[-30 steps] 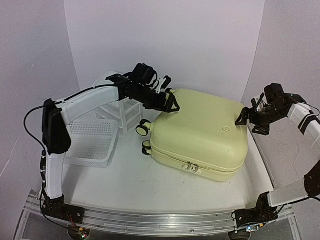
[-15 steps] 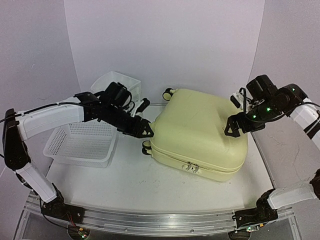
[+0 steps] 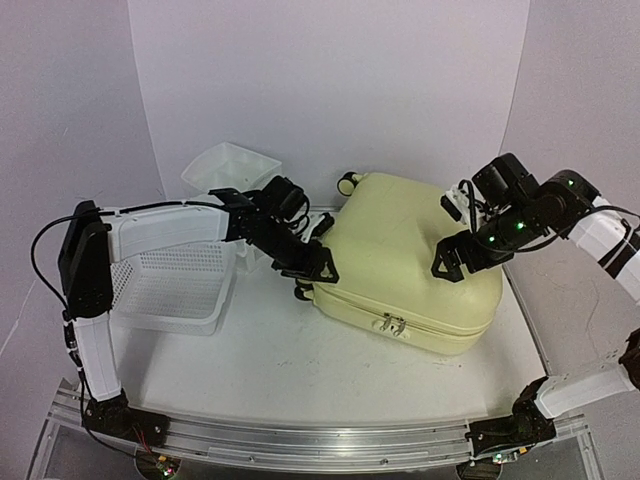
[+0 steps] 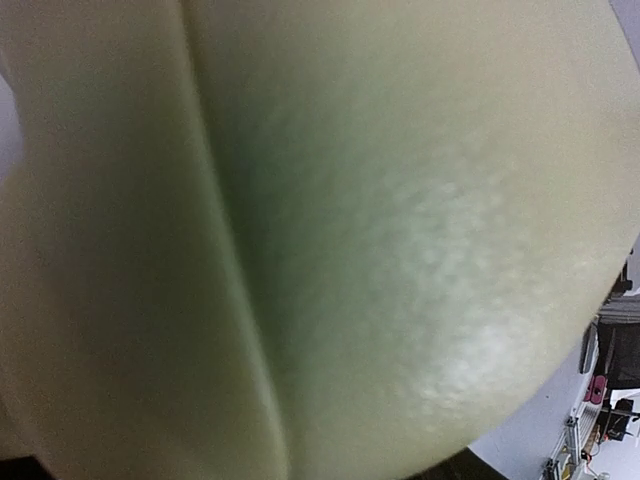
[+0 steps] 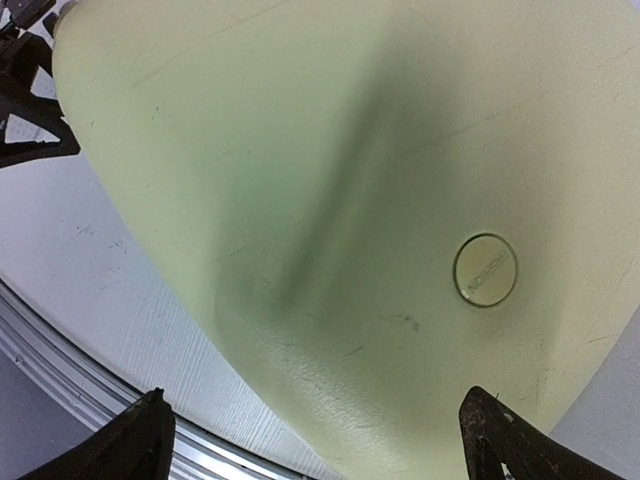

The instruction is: Open, take out, and arrange the luggage

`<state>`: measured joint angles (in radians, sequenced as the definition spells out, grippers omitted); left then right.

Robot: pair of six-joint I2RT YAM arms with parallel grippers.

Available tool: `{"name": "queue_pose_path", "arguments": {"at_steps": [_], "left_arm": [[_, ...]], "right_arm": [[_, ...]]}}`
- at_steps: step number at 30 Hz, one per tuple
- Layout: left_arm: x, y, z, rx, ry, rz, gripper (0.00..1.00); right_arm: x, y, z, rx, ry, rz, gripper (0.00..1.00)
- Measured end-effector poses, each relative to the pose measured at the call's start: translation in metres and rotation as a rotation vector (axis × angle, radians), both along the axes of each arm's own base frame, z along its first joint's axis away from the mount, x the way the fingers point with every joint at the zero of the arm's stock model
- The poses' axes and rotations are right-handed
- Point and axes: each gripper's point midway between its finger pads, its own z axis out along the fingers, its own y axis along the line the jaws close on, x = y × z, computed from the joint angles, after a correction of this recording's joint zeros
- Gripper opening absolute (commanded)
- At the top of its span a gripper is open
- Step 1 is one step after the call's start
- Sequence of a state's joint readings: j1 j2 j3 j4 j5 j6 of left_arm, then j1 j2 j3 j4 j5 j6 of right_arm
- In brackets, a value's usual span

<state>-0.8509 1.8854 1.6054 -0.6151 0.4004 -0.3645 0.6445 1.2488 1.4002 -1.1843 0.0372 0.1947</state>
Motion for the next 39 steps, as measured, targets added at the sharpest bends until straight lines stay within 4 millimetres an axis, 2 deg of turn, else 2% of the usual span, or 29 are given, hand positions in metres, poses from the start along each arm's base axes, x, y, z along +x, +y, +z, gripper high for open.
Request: {"name": "queue_pose_path", "arguments": {"at_steps": [3, 6, 8, 10, 13, 15, 20, 23, 27, 30, 33, 36, 39], "left_arm": [[0.009, -0.013, -0.003, -0.01, -0.009, -0.003, 0.82], [0.012, -0.022, 0.003, -0.024, -0.072, -0.007, 0.92], [0.006, -0.025, 0.002, -0.023, -0.124, -0.011, 0.98], [-0.011, -0.028, 0.001, -0.045, -0.176, -0.023, 0.99], [-0.044, -0.029, -0.002, -0.059, -0.252, -0.029, 0.98], [-0.063, -0.036, -0.001, -0.07, -0.324, -0.026, 0.93], [-0.095, -0.065, -0.006, -0.155, -0.47, -0.026, 0.58], [-0.091, -0.082, -0.021, -0.178, -0.5, -0.006, 0.5], [-0.078, -0.088, -0.056, -0.129, -0.539, 0.03, 0.49], [-0.068, -0.09, -0.071, -0.095, -0.582, 0.071, 0.5], [-0.066, -0.093, -0.073, -0.088, -0.611, 0.102, 0.54], [-0.069, -0.097, -0.067, -0.1, -0.637, 0.114, 0.65], [-0.073, -0.103, -0.057, -0.122, -0.658, 0.128, 0.68]], "right_arm": [[0.0, -0.003, -0.007, -0.014, 0.009, -0.018, 0.98], [0.001, -0.007, -0.012, -0.034, 0.007, -0.037, 0.98], [0.002, -0.01, -0.014, -0.047, 0.0, -0.049, 0.98], [0.003, -0.012, -0.014, -0.056, -0.007, -0.057, 0.98], [0.005, -0.014, -0.014, -0.063, -0.016, -0.065, 0.98], [0.006, -0.014, -0.013, -0.063, -0.02, -0.067, 0.98], [0.008, -0.012, -0.012, -0.053, -0.03, -0.069, 0.98], [0.01, -0.011, -0.011, -0.045, -0.037, -0.073, 0.98], [0.009, -0.012, -0.013, -0.038, -0.042, -0.077, 0.98], [0.005, -0.015, -0.015, -0.034, -0.043, -0.081, 0.98], [0.004, -0.015, -0.015, -0.028, -0.044, -0.083, 0.98], [0.003, -0.015, -0.016, -0.023, -0.044, -0.085, 0.98], [0.004, -0.014, -0.017, -0.015, -0.048, -0.088, 0.98]]}}
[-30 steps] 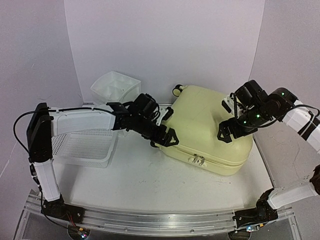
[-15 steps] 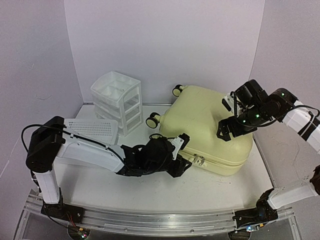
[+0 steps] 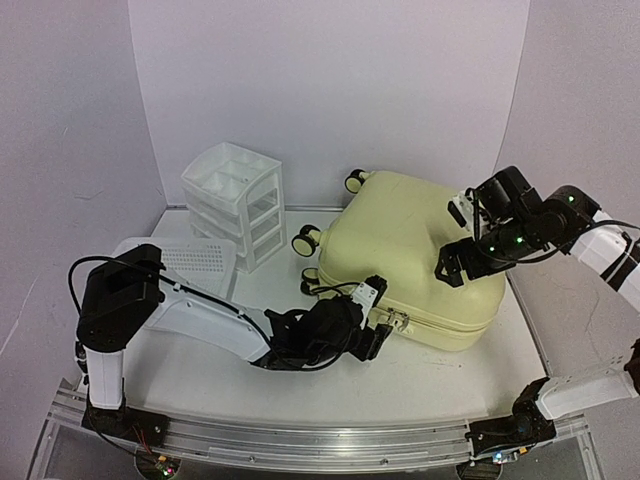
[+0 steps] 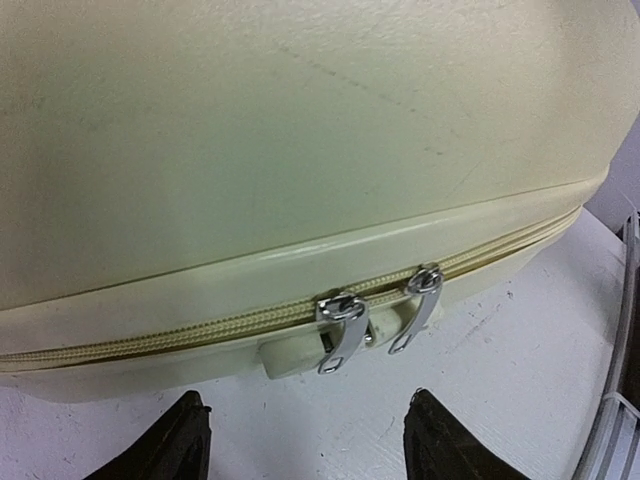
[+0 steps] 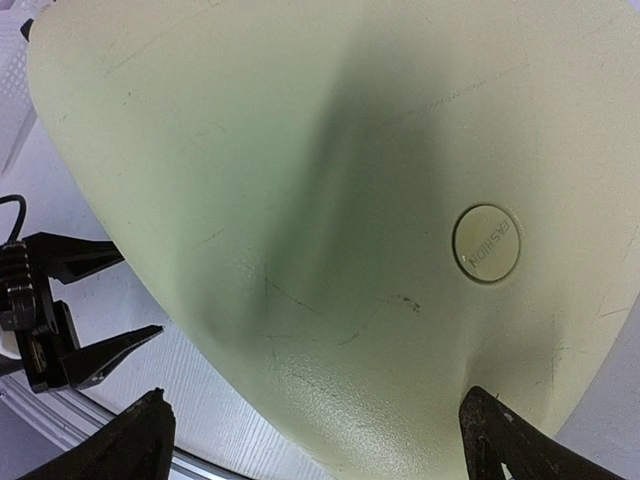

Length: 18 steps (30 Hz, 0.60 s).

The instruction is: Open, take out, and arrange the luggage

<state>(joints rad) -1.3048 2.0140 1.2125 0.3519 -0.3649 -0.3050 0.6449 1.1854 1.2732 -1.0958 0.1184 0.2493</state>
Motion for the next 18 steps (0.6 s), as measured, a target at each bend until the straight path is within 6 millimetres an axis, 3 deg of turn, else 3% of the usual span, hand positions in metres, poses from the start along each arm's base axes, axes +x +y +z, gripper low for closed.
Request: {"name": "queue_pose_path", "arguments": {"at_steps": [6, 18], "left_arm": [[0.004, -0.013, 0.013, -0.036, -0.033, 0.029, 0.65], [0.018, -0.021, 0.004, -0.007, -0.094, 0.12, 0.51]], "right_arm": [[0.001, 0.006, 0.002, 0.03, -0.001, 0.007, 0.98], [0.001, 0.01, 0.003, 0.058, 0.0, 0.009, 0.98]]}}
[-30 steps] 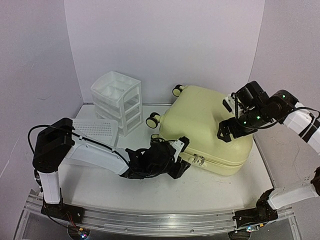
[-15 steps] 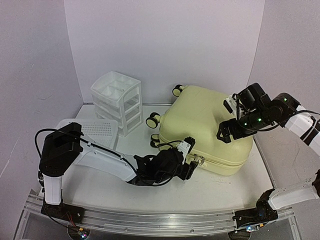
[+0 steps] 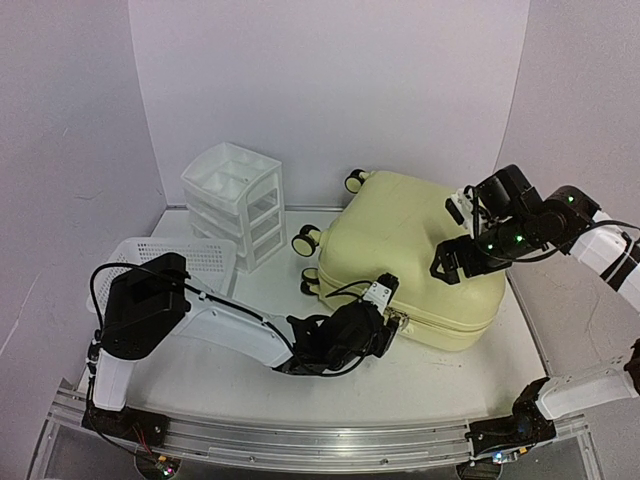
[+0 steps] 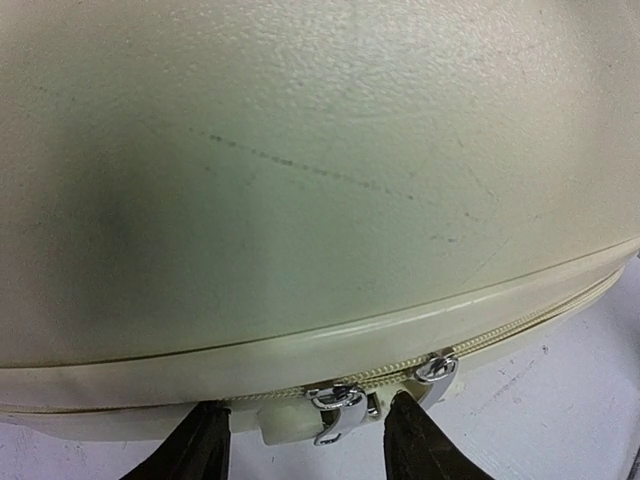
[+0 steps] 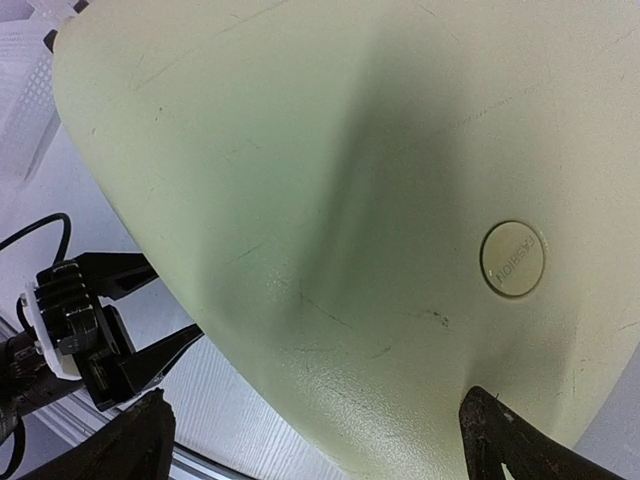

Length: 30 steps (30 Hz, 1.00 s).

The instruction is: Open, take out, and arrange the luggage

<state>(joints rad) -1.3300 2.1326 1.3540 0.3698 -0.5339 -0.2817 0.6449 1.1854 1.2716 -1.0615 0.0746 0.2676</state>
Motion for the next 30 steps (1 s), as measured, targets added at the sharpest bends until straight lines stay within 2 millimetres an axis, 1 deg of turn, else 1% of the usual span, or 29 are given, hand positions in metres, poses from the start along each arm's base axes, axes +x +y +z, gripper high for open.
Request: {"name": "queue_pose_path", "arguments": {"at_steps": [3, 11, 13, 18, 22, 25, 30], "left_arm": [[0.002, 0.001, -0.001, 0.006, -0.008, 0.013, 0.46], [0.007, 0.006, -0.002, 0.035, -0.041, 0.048, 0.28], [0.008, 0.007, -0.002, 0.042, -0.048, 0.051, 0.26], [0.007, 0.006, -0.003, 0.053, -0.055, 0.04, 0.25], [0.003, 0.0, -0.003, 0.059, -0.052, -0.008, 0.31], [0.0, -0.005, -0.002, 0.057, -0.049, -0.043, 0.33], [-0.002, -0.01, 0.0, 0.063, -0.053, -0.072, 0.25]], "right_arm": [[0.0, 0.002, 0.001, 0.012, 0.001, -0.002, 0.98], [0.001, 0.005, 0.002, 0.035, 0.001, -0.007, 0.98], [0.001, 0.006, 0.003, 0.04, 0.0, -0.006, 0.98], [0.002, 0.007, 0.002, 0.044, 0.001, -0.006, 0.98], [0.002, 0.007, 0.002, 0.043, 0.001, -0.006, 0.98], [0.002, 0.007, 0.002, 0.043, 0.001, -0.006, 0.98], [0.002, 0.007, 0.002, 0.044, 0.001, -0.006, 0.98]]}}
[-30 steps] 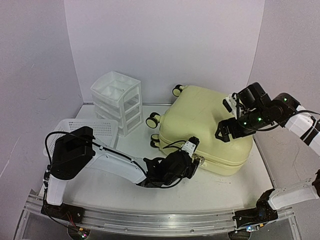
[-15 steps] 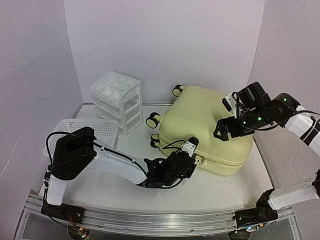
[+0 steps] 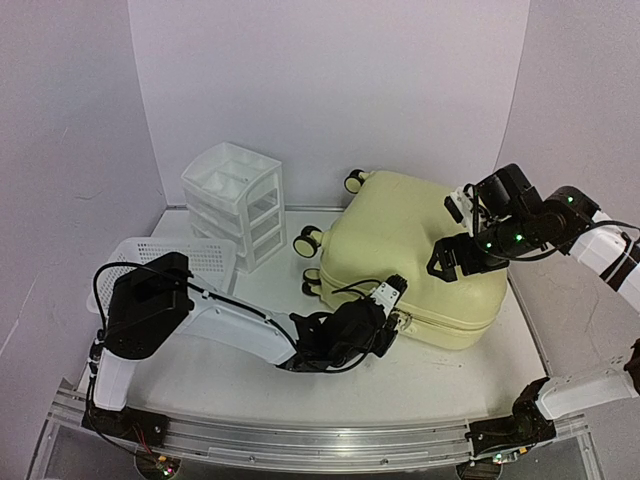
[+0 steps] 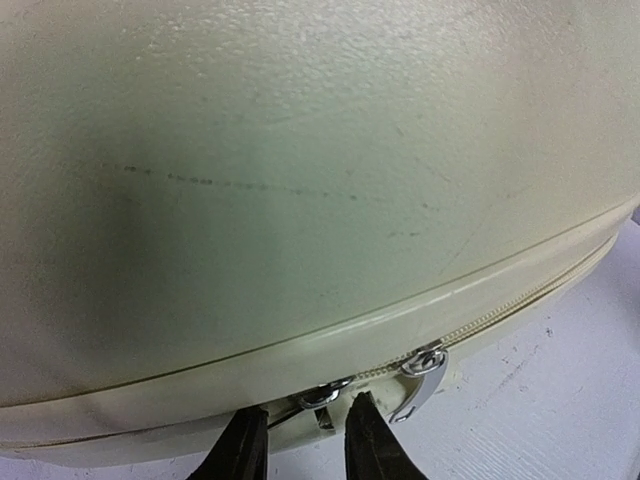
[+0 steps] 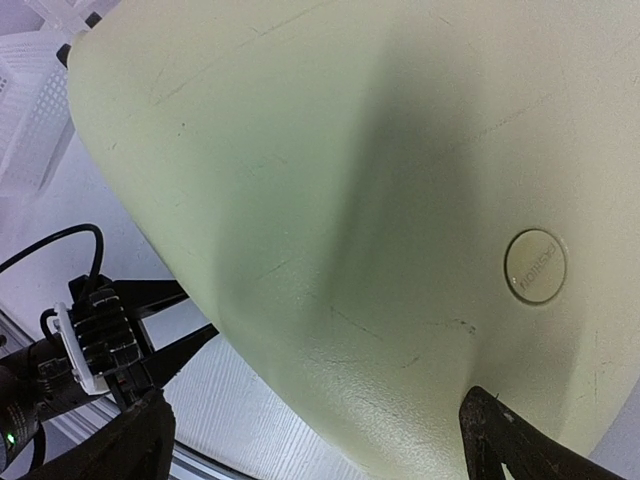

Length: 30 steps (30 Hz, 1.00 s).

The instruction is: Open, take out, and arrange the luggage

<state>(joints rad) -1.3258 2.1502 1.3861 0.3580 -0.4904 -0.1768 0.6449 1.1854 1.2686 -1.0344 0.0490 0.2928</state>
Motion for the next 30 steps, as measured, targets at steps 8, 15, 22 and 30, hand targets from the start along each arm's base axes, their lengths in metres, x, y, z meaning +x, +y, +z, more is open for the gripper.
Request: {"name": "queue_pose_path", "arguments": {"at_steps": [8, 15, 22, 30], "left_arm": [[0.003, -0.003, 0.0, 0.011, -0.02, 0.003, 0.11], [0.003, -0.004, 0.002, 0.007, -0.029, 0.002, 0.0], [-0.008, -0.011, -0.005, 0.0, 0.012, -0.089, 0.03], [-0.019, 0.004, -0.035, -0.018, 0.211, -0.272, 0.45]], "right_arm": [[0.0, 0.0, 0.0, 0.001, 0.001, 0.0, 0.98], [0.002, 0.002, -0.002, 0.002, 0.004, 0.001, 0.98], [0.003, 0.003, -0.002, 0.003, 0.001, 0.001, 0.98], [0.003, 0.003, -0.002, 0.004, 0.0, 0.001, 0.98]]}}
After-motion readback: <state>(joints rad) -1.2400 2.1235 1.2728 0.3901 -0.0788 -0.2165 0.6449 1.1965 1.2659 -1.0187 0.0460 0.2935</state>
